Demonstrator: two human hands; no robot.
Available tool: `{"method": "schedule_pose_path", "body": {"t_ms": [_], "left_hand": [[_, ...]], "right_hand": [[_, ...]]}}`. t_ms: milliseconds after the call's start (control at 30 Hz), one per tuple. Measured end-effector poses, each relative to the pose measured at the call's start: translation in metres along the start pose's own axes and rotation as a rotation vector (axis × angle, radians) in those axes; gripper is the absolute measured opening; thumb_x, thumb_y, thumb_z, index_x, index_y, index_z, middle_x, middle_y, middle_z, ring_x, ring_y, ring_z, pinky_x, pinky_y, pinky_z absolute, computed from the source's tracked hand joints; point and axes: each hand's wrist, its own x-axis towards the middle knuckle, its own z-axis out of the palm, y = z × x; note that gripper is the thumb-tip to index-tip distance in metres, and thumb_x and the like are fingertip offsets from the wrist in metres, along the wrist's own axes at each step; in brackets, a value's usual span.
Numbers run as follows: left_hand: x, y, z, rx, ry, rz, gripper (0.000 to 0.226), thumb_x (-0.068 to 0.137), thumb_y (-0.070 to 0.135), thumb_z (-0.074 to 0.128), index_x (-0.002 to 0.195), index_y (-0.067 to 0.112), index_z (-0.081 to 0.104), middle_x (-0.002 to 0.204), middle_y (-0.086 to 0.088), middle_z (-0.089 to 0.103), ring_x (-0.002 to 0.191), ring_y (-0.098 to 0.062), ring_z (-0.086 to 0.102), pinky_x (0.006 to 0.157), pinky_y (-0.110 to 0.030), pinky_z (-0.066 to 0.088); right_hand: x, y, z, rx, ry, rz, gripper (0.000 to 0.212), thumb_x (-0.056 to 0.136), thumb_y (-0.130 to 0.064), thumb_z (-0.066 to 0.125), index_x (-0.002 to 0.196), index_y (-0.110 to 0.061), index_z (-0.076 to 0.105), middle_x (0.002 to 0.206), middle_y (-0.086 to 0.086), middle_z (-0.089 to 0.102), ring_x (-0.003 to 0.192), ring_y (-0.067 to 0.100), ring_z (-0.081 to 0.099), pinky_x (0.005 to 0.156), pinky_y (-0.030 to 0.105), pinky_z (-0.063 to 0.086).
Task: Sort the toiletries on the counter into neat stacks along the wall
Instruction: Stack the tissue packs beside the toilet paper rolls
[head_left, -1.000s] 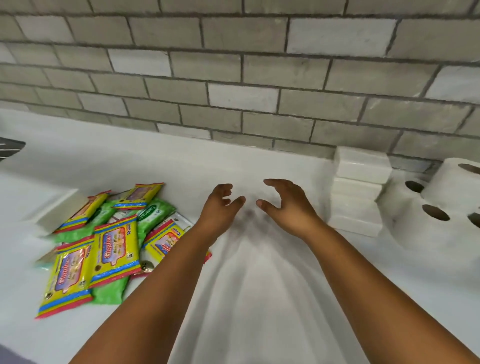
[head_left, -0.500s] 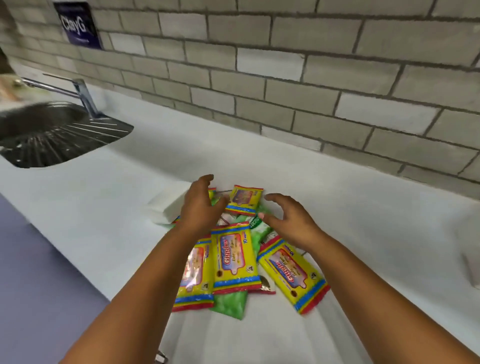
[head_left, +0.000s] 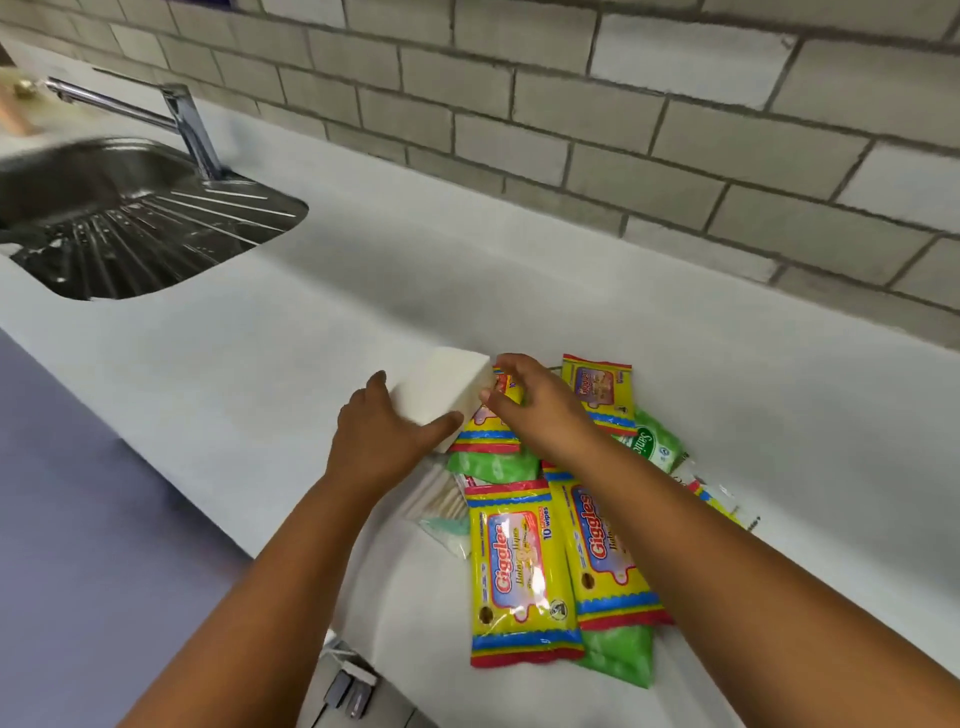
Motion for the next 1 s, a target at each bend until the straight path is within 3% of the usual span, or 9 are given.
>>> {"method": "schedule_pose_path", "body": {"t_ms": [167, 333, 500, 600, 700, 767, 833, 933, 1000], "left_hand": [[-0.003, -0.006, 0.001, -0.095, -0.008, 0.048, 0.106, 0.063, 0.059, 0.074, 0.148, 0.011, 0.031, 0.149, -0.008, 0.042, 0.136, -0.025, 0.040, 0.108, -0.038, 0.037], [-0.009, -0.011, -0.004, -0.097, 0.040, 0.204, 0.103, 0.058, 0.060, 0.068, 0.145, 0.016, 0.035, 0.142, -0.003, 0.046, 0.130, -0.022, 0.043, 0.102, -0.035, 0.038], [-0.013, -0.008, -0.003, -0.165, -0.011, 0.374, 0.101, 0.057, 0.059, 0.072, 0.143, 0.021, 0.037, 0.139, 0.004, 0.046, 0.126, -0.013, 0.043, 0.102, -0.032, 0.038], [-0.018, 0.009, 0.001, -0.221, -0.121, 0.483, 0.090, 0.058, 0.047, 0.077, 0.138, 0.034, 0.039, 0.131, 0.018, 0.046, 0.120, -0.002, 0.044, 0.099, -0.025, 0.039], [-0.026, 0.032, 0.008, -0.280, -0.239, 0.582, 0.084, 0.056, 0.043, 0.077, 0.130, 0.051, 0.038, 0.126, 0.039, 0.042, 0.118, 0.013, 0.042, 0.096, -0.012, 0.039], [-0.030, 0.046, 0.020, -0.312, -0.304, 0.584, 0.090, 0.060, 0.038, 0.081, 0.137, 0.045, 0.037, 0.131, 0.032, 0.041, 0.119, 0.013, 0.042, 0.094, -0.010, 0.040], [-0.034, 0.059, 0.036, -0.336, -0.326, 0.550, 0.093, 0.066, 0.034, 0.085, 0.143, 0.034, 0.033, 0.138, 0.019, 0.039, 0.124, 0.002, 0.044, 0.097, -0.017, 0.043], [-0.048, 0.083, 0.069, -0.356, -0.285, 0.564, 0.087, 0.069, 0.042, 0.083, 0.141, 0.032, 0.035, 0.142, 0.010, 0.040, 0.130, -0.010, 0.044, 0.100, -0.035, 0.048], [-0.061, 0.099, 0.090, -0.442, -0.312, 0.510, 0.075, 0.072, 0.032, 0.083, 0.136, 0.025, 0.043, 0.136, 0.004, 0.047, 0.122, -0.012, 0.053, 0.093, -0.035, 0.053]], "right_hand": [[0.003, -0.009, 0.015, 0.020, 0.047, 0.033, 0.048, 0.094, -0.036, 0.057, 0.137, -0.016, 0.048, 0.131, 0.004, 0.059, 0.120, 0.020, 0.054, 0.089, 0.023, 0.040], [-0.001, -0.011, 0.013, 0.157, 0.105, 0.131, 0.048, 0.093, -0.041, 0.058, 0.135, -0.020, 0.051, 0.127, 0.001, 0.060, 0.117, 0.018, 0.056, 0.098, 0.034, 0.047], [-0.023, -0.009, -0.001, 0.372, 0.264, 0.177, 0.026, 0.091, -0.029, 0.064, 0.115, -0.021, 0.064, 0.107, -0.005, 0.065, 0.099, 0.011, 0.062, 0.084, 0.031, 0.054], [-0.041, 0.004, -0.014, 0.529, 0.335, 0.249, 0.009, 0.089, -0.025, 0.067, 0.096, -0.028, 0.061, 0.102, -0.006, 0.064, 0.091, 0.009, 0.064, 0.070, 0.027, 0.055], [-0.059, 0.019, -0.032, 0.744, 0.327, 0.377, 0.016, 0.088, -0.024, 0.068, 0.097, -0.022, 0.054, 0.110, 0.009, 0.065, 0.094, 0.022, 0.067, 0.072, 0.035, 0.060], [-0.073, 0.029, -0.048, 0.842, 0.350, 0.402, 0.019, 0.089, -0.021, 0.068, 0.099, -0.017, 0.052, 0.107, 0.013, 0.064, 0.091, 0.022, 0.066, 0.074, 0.035, 0.059], [-0.088, 0.039, -0.063, 0.889, 0.425, 0.409, 0.020, 0.089, -0.019, 0.068, 0.099, -0.016, 0.051, 0.102, 0.014, 0.062, 0.086, 0.022, 0.065, 0.073, 0.035, 0.059], [-0.110, 0.057, -0.085, 0.922, 0.573, 0.425, 0.021, 0.088, -0.018, 0.068, 0.099, -0.014, 0.050, 0.099, 0.013, 0.057, 0.085, 0.024, 0.062, 0.077, 0.040, 0.058], [-0.123, 0.070, -0.098, 0.946, 0.644, 0.431, 0.021, 0.088, -0.018, 0.069, 0.099, -0.014, 0.051, 0.098, 0.011, 0.058, 0.084, 0.023, 0.063, 0.078, 0.039, 0.058]]}}
